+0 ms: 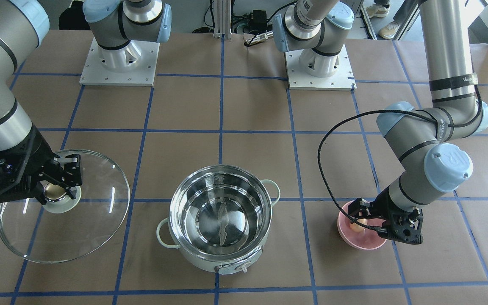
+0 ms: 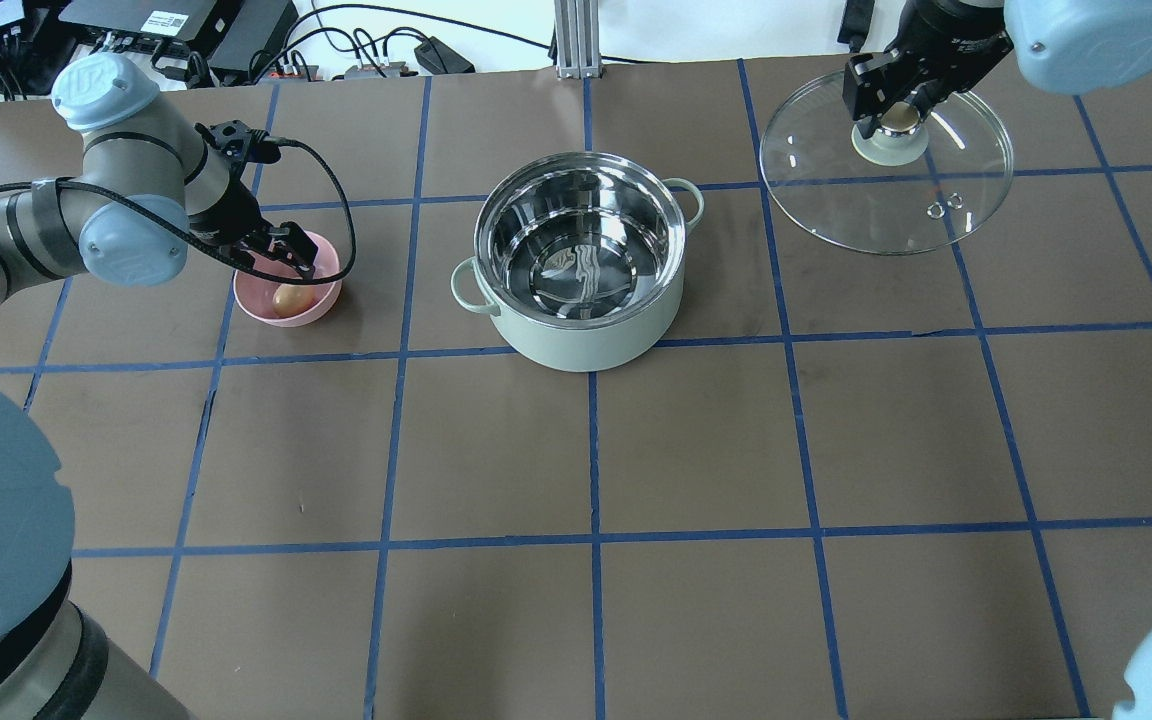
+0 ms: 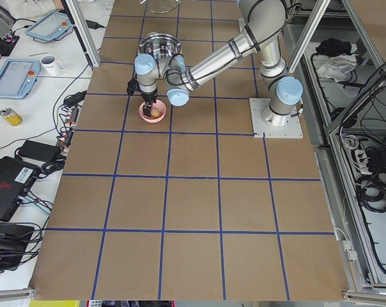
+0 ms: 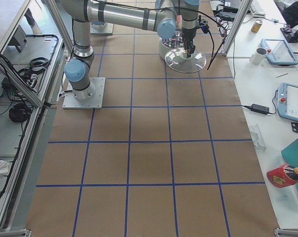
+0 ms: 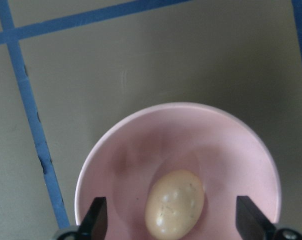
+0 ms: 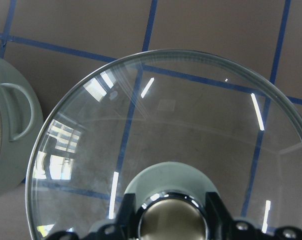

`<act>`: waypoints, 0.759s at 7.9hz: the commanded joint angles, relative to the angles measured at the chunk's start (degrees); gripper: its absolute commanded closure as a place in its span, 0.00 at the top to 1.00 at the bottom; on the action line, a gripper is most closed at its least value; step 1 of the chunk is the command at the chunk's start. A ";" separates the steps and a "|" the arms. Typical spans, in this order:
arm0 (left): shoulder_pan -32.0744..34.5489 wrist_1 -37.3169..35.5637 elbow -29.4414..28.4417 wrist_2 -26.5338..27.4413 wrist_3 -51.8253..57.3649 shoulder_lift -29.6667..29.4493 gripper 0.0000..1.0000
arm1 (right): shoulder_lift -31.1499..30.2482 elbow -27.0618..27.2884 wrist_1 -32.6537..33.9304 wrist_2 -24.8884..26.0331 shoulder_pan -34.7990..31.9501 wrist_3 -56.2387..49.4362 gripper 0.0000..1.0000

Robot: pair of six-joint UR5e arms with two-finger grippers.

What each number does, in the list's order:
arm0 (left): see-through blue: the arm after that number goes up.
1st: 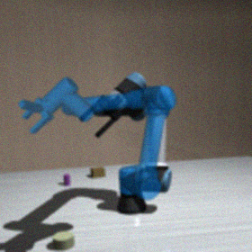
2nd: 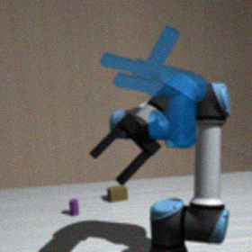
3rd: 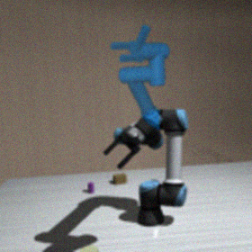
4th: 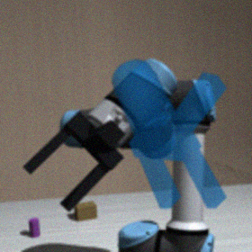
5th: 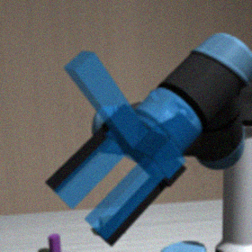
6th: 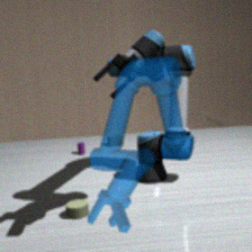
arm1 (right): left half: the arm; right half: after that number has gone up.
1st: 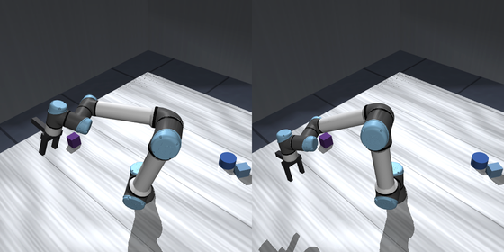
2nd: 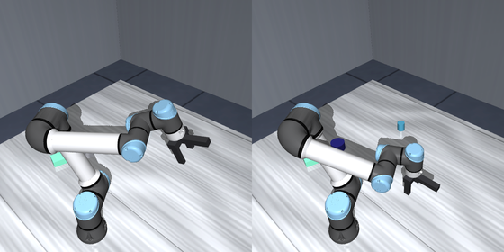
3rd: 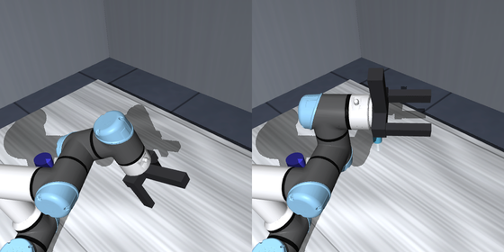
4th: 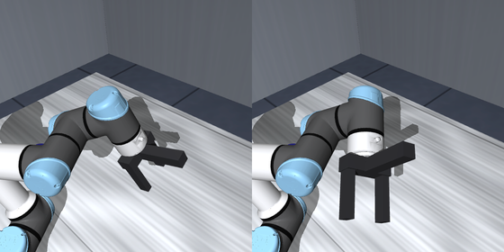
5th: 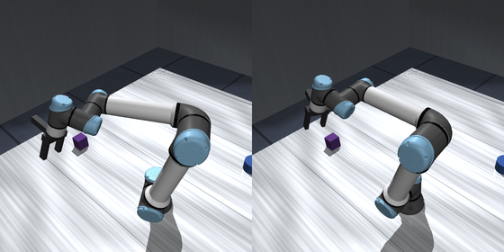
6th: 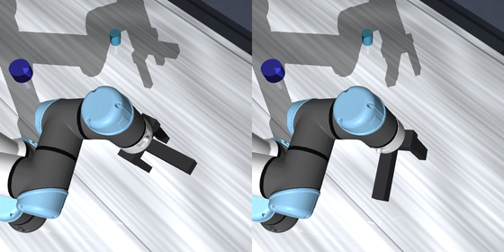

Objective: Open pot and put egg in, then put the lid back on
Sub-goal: 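Close the left gripper around the egg in the pink bowl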

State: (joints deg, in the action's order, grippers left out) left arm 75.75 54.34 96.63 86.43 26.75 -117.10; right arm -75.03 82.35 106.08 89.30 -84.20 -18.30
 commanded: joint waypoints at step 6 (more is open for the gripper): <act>0.10 -1.60 0.40 0.15 1.03 -1.90 0.85 | -0.03 0.00 0.71 -0.44 2.46 -5.16 0.00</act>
State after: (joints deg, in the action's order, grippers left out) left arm 75.85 52.78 97.02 86.60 28.41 -118.82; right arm -75.25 82.35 106.83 89.03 -81.89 -22.82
